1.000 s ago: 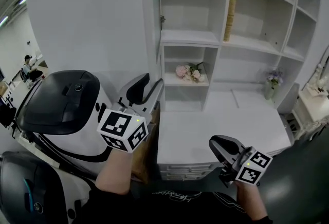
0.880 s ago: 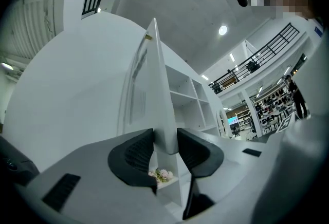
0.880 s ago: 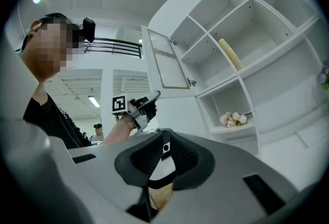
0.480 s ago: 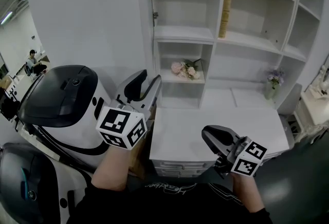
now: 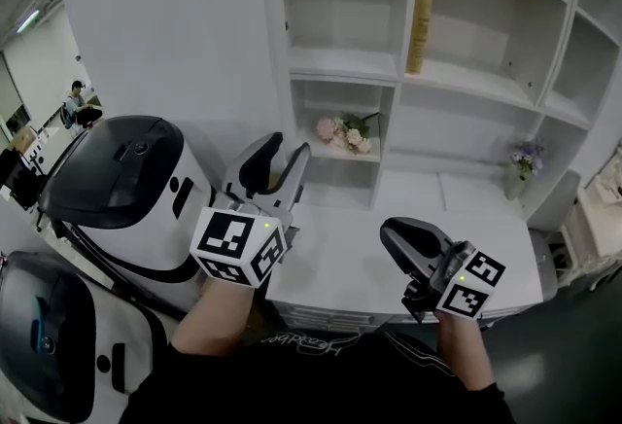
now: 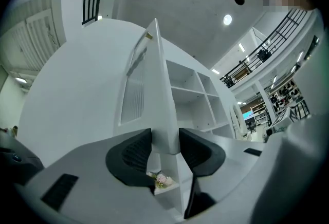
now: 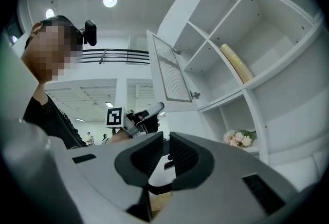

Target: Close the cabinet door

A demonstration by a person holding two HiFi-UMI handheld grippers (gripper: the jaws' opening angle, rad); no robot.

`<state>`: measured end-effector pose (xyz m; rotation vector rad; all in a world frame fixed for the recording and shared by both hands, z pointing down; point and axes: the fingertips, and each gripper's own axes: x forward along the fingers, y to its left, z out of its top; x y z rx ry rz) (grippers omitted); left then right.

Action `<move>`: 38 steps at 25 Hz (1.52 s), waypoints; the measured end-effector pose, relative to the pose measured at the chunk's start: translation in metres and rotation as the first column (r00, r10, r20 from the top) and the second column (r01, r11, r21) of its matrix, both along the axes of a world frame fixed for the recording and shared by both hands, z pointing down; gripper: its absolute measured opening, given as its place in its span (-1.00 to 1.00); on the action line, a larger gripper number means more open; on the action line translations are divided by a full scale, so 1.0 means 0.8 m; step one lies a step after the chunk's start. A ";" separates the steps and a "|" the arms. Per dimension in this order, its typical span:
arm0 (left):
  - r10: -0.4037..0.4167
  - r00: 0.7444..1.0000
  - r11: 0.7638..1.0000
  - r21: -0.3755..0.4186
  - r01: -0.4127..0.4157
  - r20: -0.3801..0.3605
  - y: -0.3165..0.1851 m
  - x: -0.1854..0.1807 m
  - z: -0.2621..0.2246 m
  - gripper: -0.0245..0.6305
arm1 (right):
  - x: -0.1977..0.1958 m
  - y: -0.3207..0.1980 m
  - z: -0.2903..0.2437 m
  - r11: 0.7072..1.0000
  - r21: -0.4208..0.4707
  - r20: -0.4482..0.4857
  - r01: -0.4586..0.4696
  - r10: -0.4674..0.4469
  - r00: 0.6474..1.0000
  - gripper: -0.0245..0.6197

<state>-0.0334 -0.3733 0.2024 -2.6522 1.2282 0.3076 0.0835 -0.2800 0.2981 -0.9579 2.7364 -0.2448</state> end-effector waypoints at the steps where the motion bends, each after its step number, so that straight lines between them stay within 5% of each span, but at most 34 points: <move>1: -0.012 1.000 1.000 0.002 0.012 0.007 -0.001 0.006 0.000 -0.37 | 0.006 -0.002 -0.002 1.000 0.005 0.001 0.005 -0.005 1.000 -0.75; 22: -0.190 0.981 0.981 0.033 0.189 0.027 -0.023 0.106 0.002 -0.33 | 0.107 -0.032 -0.013 0.992 0.047 0.004 0.119 -0.120 0.993 -0.75; 38: -0.254 0.963 0.967 0.027 0.252 0.088 -0.070 0.195 0.006 -0.33 | 0.202 -0.034 -0.012 0.991 0.071 0.028 0.114 -0.116 0.993 -0.75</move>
